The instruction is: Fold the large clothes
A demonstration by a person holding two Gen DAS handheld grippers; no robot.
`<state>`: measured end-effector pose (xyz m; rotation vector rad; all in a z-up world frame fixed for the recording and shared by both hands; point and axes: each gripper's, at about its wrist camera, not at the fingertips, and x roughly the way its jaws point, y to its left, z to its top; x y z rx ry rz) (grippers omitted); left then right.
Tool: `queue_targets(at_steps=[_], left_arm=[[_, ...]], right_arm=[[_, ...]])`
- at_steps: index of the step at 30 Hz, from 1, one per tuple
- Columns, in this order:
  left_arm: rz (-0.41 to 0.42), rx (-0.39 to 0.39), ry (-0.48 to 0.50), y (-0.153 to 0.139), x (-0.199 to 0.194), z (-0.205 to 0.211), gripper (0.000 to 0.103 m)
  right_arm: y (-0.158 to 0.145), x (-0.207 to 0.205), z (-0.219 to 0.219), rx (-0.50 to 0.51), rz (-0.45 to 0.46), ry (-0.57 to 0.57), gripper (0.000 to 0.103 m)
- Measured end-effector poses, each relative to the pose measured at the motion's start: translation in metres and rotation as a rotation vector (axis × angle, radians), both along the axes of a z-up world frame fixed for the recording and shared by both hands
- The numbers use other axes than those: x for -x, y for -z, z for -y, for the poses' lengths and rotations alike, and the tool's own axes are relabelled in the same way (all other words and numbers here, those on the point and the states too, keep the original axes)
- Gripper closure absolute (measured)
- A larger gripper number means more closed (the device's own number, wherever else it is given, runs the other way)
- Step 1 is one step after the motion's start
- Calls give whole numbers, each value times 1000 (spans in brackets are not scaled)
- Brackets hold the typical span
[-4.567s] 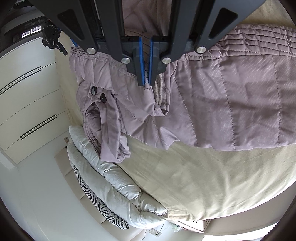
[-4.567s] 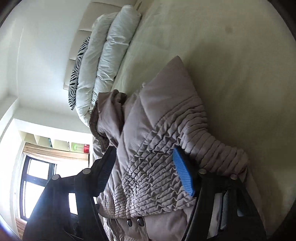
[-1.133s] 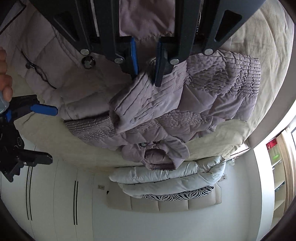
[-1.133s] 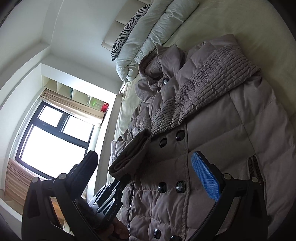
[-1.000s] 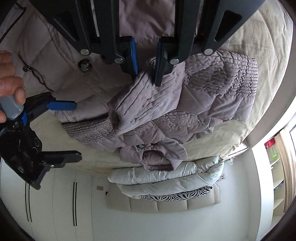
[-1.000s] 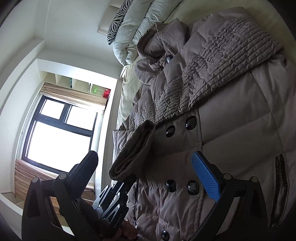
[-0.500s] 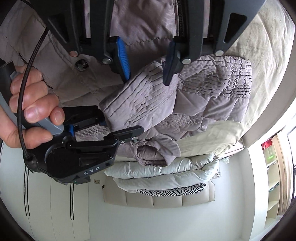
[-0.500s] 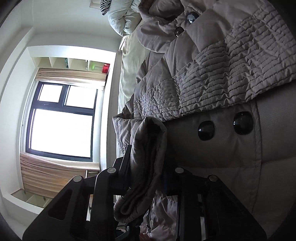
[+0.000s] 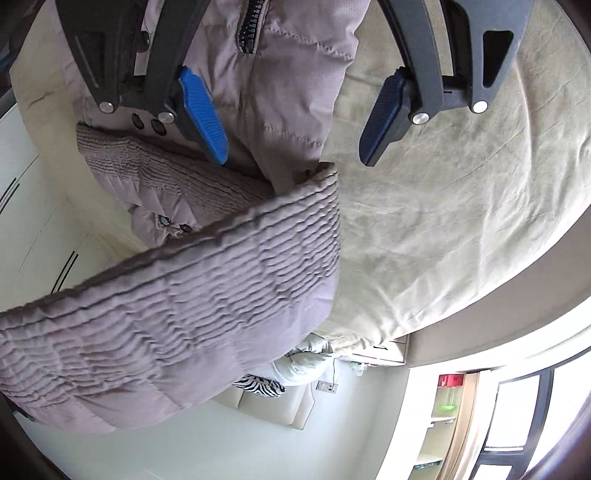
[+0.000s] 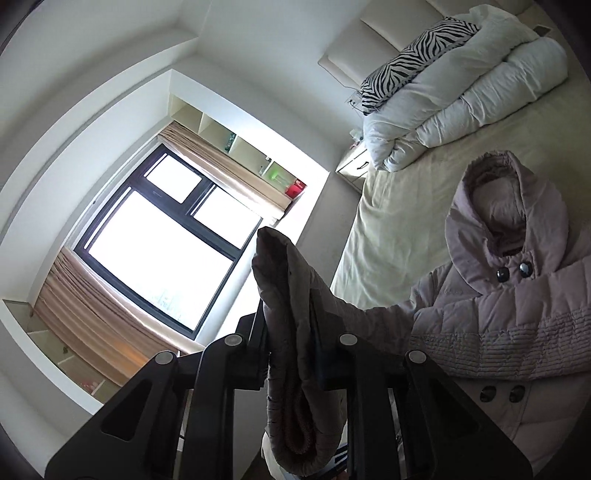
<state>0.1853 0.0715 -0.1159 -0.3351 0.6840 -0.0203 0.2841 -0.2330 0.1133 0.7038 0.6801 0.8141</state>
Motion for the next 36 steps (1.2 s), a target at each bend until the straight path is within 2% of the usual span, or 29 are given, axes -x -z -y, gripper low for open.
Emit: queue_targets(at_steps=[2,4,7,9,11,13,17,23,26,28,30,36], left_arm=[[-41,6,-14,8,-22,-4,26],[-76,1,-34,18,-45,-5,26],[-106,42,-58,28,-74,-8,26],[-116,34,-55,31,-91,-5,32],[-142,16,-44,35,-103,-1,59],[-167,16,-46,43,-108,-2,71],[-163,-8,-53,55,-107,-1,70],[-159,-73,-44,58,-107,10,64],[-154,-105,-31,56,-105,13,62],[-152,-103,-31,56,-106,12,62],[-158,-105,-31,55,-104,13,62],[-173,-126,8,40,-79,11,62]], right_arm=[[-24,4,0,4,32,2,86],[-35,3,3,7,46,3,86],[-35,5,16,9,52,10,86],[-22,2,30,11,48,32,86],[-3,-6,50,-5,23,64,86],[21,-12,77,-13,-5,109,86],[90,-36,137,1,-100,222,86],[236,-60,220,16,-342,399,87],[304,-63,248,39,-457,466,87],[332,-61,256,18,-464,474,88],[338,-58,256,11,-441,476,88],[318,-62,243,143,-416,435,87]])
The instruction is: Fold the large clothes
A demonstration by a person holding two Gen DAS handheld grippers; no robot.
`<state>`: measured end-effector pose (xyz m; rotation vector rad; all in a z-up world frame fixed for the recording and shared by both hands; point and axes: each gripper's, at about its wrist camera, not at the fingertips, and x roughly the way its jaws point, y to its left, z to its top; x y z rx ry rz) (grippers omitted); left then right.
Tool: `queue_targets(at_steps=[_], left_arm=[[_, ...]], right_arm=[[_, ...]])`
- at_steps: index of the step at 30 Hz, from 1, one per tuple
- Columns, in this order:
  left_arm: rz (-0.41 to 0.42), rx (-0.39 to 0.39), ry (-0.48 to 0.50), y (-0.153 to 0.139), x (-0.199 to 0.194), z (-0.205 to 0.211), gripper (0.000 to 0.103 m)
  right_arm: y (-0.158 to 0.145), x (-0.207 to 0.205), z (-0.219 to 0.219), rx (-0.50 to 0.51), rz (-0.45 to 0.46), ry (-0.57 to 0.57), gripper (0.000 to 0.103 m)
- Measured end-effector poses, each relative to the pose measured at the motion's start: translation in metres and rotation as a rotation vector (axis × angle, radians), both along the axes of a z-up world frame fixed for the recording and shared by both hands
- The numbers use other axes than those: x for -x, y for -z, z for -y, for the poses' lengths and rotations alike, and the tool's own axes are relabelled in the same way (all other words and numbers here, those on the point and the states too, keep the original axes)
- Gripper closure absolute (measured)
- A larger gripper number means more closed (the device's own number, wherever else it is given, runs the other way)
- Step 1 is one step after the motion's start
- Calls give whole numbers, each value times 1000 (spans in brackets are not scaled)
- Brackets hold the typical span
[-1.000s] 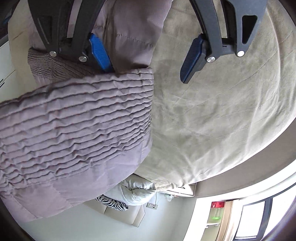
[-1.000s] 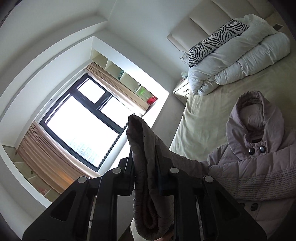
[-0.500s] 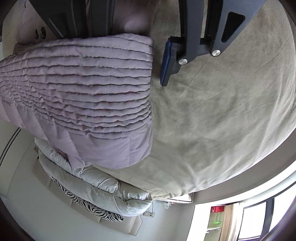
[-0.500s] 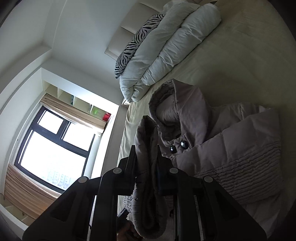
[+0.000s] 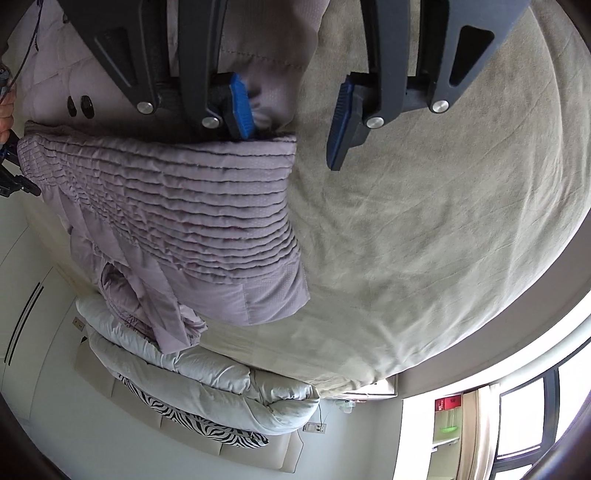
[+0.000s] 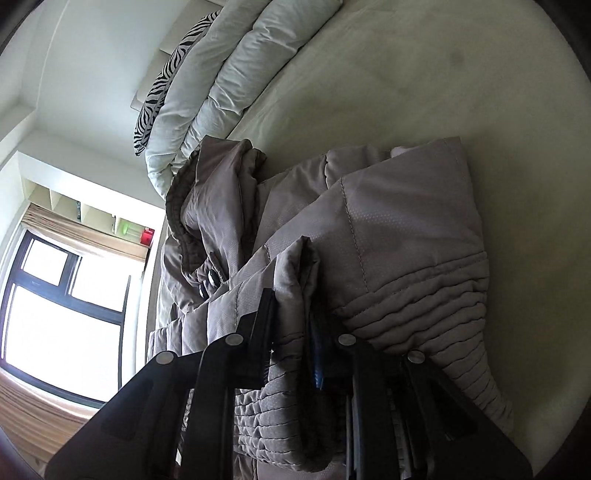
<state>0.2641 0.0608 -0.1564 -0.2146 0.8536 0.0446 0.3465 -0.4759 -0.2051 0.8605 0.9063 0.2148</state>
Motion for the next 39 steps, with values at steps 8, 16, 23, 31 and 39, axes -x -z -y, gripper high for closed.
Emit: queue_targets(at_steps=[8,16,23,31,39], left_arm=[[152,-126,79,-71,11,8,58],[45,-331,224,-48,-97,59,58],[-7,-405,247,2,-88,67,57],[30,-454,246,14,-77,73,58],[124,-456,257,-46,-64,93,59]], right_arm=[[-30,19,11,95,12,116,77],[-87,28,-51,170,164,-50,54],[-48,13,-91,288,121,-117,34],[-28,18,-129,648,199,-186,35],[-83,44,-140,649,280,-140,35]])
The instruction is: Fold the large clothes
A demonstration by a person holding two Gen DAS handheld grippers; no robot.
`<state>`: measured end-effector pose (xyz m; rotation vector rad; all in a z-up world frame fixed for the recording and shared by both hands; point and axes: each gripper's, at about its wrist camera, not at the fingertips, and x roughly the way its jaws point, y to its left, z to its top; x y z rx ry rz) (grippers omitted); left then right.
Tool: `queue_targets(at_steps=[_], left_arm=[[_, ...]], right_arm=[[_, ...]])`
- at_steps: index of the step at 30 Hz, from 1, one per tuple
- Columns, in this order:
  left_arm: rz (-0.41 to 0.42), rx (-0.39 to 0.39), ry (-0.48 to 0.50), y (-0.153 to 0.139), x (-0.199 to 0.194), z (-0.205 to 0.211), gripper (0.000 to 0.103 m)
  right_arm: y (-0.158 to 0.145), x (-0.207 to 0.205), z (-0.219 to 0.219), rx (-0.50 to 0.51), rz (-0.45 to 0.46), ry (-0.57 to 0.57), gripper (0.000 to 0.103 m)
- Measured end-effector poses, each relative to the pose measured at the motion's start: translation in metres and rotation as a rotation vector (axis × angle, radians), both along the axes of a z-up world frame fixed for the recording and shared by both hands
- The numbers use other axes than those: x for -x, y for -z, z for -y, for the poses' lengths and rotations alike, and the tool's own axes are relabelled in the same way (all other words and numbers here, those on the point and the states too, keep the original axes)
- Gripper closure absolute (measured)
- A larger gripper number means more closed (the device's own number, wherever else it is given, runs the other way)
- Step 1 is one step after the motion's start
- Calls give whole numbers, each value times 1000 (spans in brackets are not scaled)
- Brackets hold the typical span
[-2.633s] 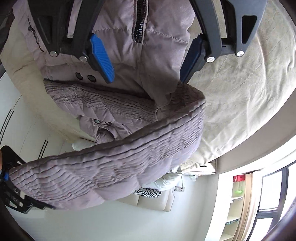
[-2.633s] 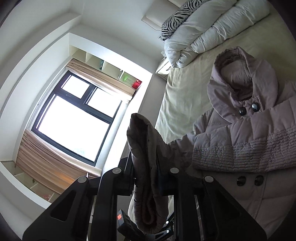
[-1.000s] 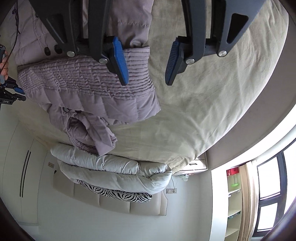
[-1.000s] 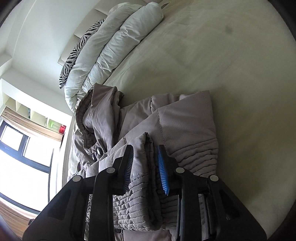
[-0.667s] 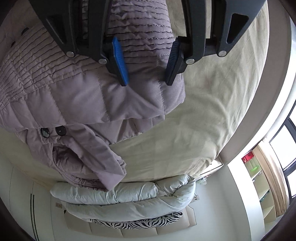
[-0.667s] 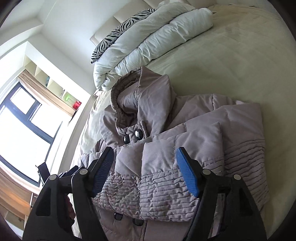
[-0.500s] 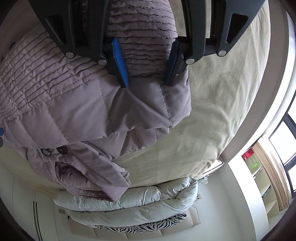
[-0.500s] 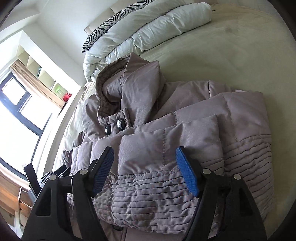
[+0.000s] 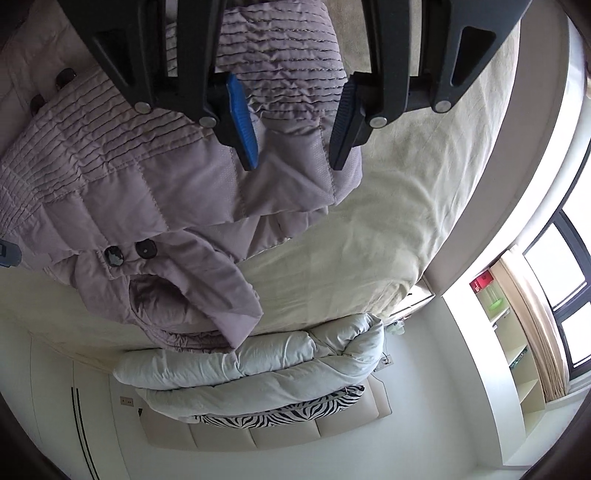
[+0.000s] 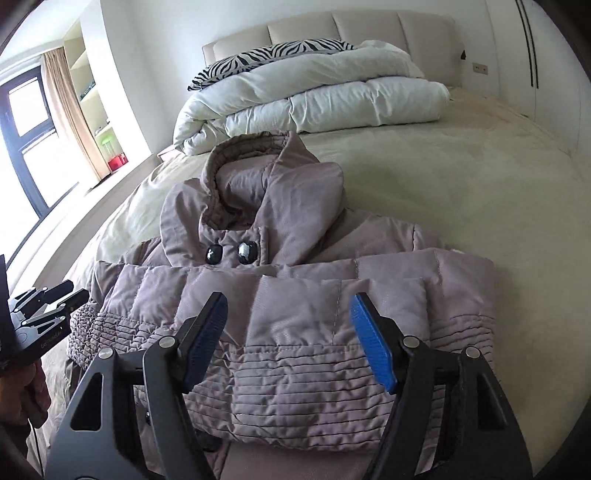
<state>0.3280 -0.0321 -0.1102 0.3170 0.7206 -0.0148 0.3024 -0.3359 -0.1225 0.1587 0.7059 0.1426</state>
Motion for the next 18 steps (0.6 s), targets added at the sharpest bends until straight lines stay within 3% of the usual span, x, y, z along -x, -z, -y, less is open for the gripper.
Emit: queue_targets(at_steps=[2,4,6,10,18], left_arm=[[-20,-32,44,8,-6,18,58],[-86,-38,50,29,-16,27,58],[-96,-37,41,46,-14,30,60],[-68,-76,39,59,-6,35,60],[-9,-133,33,69,5,41,61]], right_arm=[[-3,-1,-11,31,-5,-27,35],[9,-8,-20,69,-74,-32,35],[34,-13,-21,99,-167,-29,34],[53,2,-32,232,-90,-68,34],[59,-1,-35,276,-80,-64,31]])
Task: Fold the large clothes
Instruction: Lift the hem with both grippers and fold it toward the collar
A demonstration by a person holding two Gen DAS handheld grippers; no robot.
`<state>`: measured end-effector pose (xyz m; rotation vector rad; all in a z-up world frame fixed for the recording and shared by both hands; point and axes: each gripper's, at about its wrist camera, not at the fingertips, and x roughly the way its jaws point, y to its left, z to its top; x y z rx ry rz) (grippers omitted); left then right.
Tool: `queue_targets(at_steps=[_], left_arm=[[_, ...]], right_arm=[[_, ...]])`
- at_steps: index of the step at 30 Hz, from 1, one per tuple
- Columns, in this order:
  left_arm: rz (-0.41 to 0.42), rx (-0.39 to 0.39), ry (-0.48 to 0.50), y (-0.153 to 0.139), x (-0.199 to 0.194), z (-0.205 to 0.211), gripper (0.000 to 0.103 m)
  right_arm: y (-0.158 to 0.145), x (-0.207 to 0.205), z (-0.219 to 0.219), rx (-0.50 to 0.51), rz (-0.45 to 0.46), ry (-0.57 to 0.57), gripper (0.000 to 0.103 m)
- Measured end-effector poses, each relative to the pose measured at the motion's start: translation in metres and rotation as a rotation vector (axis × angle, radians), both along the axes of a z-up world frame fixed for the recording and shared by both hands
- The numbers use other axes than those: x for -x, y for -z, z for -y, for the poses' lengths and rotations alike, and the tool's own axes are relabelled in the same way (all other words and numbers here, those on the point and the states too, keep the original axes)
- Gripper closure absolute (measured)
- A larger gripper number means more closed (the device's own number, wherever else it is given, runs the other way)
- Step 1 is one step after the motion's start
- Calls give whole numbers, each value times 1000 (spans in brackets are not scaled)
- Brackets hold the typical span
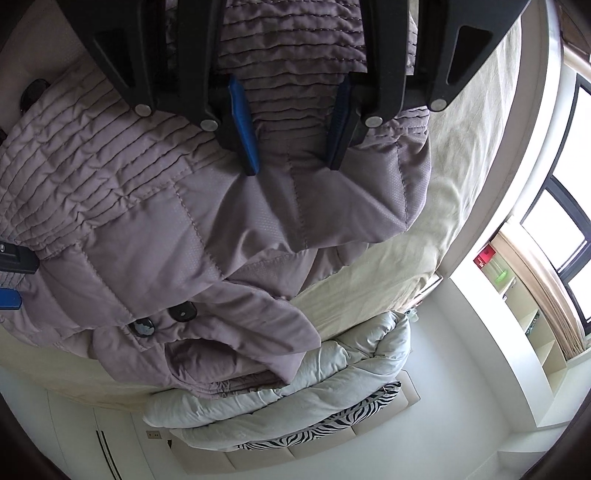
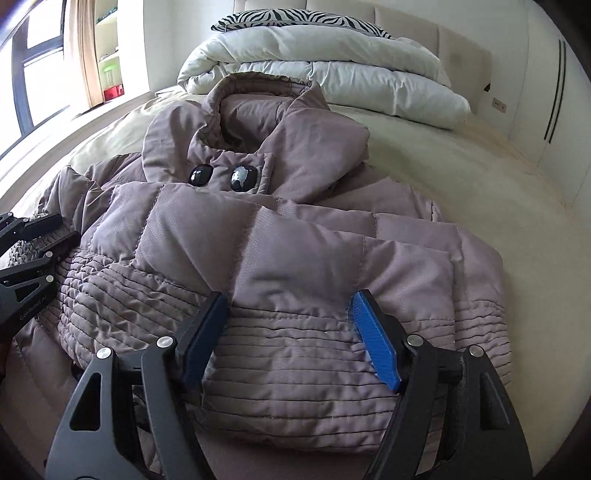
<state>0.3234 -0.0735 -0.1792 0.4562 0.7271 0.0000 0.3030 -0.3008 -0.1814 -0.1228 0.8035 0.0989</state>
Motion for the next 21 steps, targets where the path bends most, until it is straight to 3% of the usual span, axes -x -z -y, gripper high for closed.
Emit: queue_targets(at_steps=[3,6,8,10,11,15,17,19,21], left_arm=[[-31,112,4,-16,-1,-15,62],[4,225,-34,-52,4,-38,56],[37,321,-30,-80,-1,-52,28],[28,444,-13,-103,-22,-64,9],[-2,522,2,-110,-39,-70,6],[-132,652,5,-116,-115,-74,6],[-229,751,-10,-106,-155,-76,6],[-318,805,-50,-88,-191,-85,9],[-356,844,-74,-76,-217,-87,11]], right_arm=[[-8,0,1,-19,-11,13,31],[-35,5,19,-238,26,-30,31],[-56,1,30,-333,63,-57,26],[-72,-18,40,-383,56,-78,24],[-78,-33,47,-423,36,-89,24],[-86,-102,79,-593,-67,-81,24],[-84,-138,96,-643,-102,-53,24],[-75,-175,113,-731,-175,-42,24],[-61,-207,126,-786,-228,-11,24]])
